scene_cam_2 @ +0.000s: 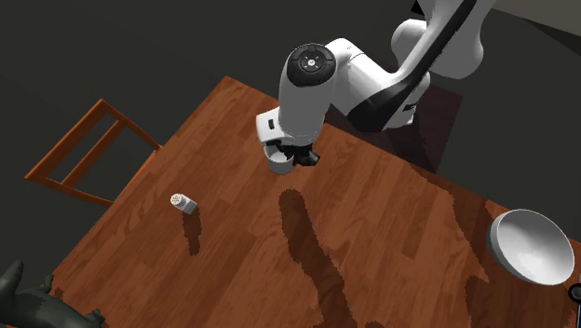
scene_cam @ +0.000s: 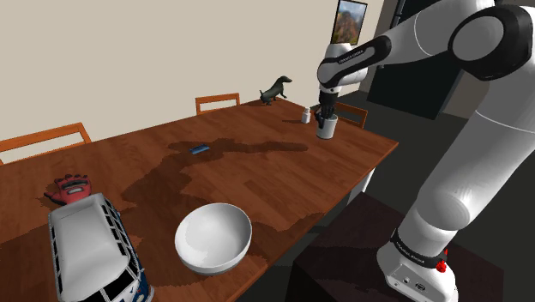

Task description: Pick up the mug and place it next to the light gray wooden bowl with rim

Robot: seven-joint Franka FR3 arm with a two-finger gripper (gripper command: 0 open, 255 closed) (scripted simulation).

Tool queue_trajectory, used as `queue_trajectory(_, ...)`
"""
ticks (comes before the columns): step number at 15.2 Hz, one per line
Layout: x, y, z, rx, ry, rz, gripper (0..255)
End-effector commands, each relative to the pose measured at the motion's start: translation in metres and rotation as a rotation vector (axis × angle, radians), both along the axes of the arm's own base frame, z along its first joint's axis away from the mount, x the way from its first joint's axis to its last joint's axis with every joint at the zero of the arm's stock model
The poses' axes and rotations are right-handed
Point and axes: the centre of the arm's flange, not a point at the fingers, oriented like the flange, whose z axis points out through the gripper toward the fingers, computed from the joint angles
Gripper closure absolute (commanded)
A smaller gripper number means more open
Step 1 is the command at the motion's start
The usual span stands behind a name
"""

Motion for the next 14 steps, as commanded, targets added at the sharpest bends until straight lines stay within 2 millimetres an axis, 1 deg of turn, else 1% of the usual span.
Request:
queue_trajectory(1,0.000,0.000,0.012,0.000,0.000,0.000,255)
queue_trajectory(14,0.000,0.000,0.080,0.000,0.000,0.000,255)
